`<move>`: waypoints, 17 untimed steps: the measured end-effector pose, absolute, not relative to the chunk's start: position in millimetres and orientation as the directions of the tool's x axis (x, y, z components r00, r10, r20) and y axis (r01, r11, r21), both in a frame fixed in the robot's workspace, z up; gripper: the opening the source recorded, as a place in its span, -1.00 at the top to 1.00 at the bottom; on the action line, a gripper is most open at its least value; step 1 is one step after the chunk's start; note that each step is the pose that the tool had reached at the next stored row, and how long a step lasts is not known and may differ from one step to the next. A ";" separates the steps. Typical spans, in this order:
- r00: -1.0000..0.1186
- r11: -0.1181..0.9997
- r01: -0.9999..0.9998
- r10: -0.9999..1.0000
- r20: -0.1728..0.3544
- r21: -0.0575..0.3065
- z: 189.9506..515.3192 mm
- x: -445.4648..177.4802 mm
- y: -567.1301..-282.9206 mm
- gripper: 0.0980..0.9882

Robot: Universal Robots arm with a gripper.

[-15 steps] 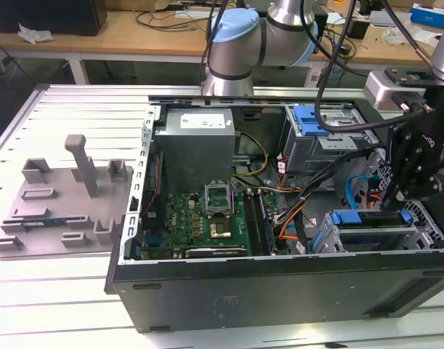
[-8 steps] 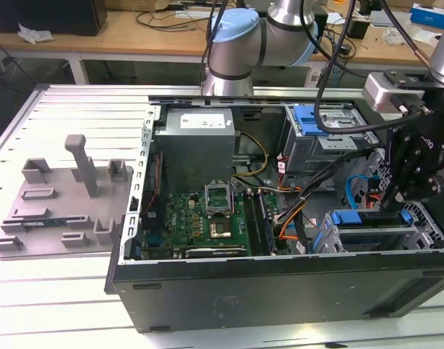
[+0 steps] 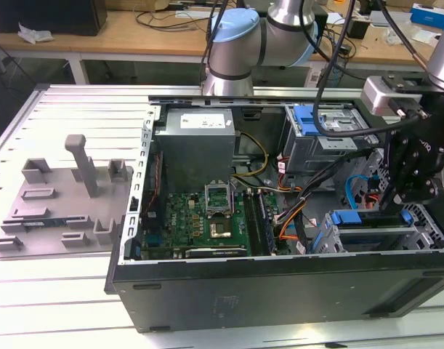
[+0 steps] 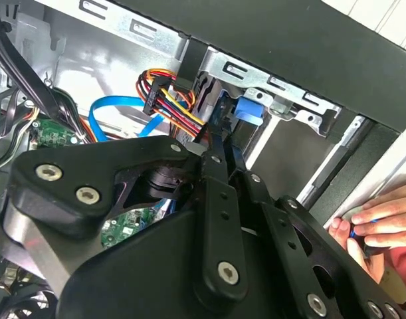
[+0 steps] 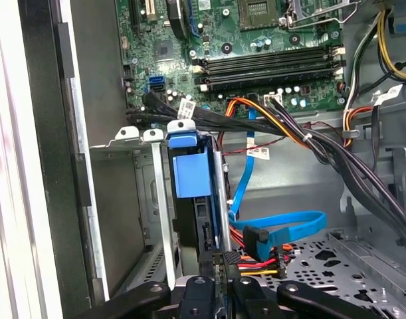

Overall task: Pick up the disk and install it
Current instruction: 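Insert the first disk wire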

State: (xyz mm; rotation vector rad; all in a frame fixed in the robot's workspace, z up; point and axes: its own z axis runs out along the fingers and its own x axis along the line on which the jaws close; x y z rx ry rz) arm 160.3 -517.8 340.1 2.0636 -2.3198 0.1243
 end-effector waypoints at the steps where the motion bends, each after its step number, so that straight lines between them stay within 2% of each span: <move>1: -0.118 0.115 -0.993 -0.990 0.079 -0.037 339.1 160.3 -517.8 0.84; 14: -0.117 0.115 -0.993 -0.990 0.077 -0.037 335.3 158.7 -519.0 0.81; 16: -0.117 0.114 -0.993 -0.990 0.078 -0.037 336.7 156.7 -519.0 0.54; 17: -0.117 0.114 -0.993 -0.990 0.078 -0.038 340.0 156.3 -518.9 0.28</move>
